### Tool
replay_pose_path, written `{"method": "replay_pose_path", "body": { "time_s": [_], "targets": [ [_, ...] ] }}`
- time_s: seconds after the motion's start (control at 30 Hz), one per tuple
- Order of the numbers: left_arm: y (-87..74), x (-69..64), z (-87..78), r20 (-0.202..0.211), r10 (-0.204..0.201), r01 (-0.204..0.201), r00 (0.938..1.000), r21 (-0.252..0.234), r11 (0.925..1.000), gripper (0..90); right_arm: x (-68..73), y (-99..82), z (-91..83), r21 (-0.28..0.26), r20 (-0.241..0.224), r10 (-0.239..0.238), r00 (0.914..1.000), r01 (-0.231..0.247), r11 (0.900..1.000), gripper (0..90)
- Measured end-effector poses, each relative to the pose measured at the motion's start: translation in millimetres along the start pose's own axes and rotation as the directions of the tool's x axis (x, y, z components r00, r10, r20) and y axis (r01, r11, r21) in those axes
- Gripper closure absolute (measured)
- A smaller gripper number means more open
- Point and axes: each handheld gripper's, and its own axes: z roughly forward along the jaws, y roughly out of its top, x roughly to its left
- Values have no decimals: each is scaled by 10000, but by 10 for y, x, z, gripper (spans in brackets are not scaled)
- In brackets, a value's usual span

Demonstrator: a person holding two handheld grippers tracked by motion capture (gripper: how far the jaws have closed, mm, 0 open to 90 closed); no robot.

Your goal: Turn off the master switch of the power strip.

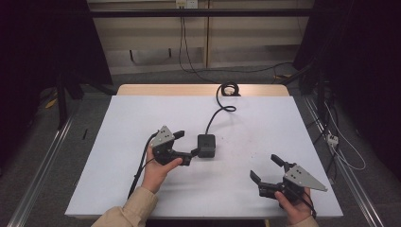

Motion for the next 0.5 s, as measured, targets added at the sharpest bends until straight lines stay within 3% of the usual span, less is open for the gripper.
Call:
{"method": "replay_pose_path", "body": {
  "time_s": [0.5],
  "targets": [
    [15,15,45,-30,-19,19,10000,64,10000,161,3,-5,5,27,-28,-23,10000,24,10000,59]
  ]
}}
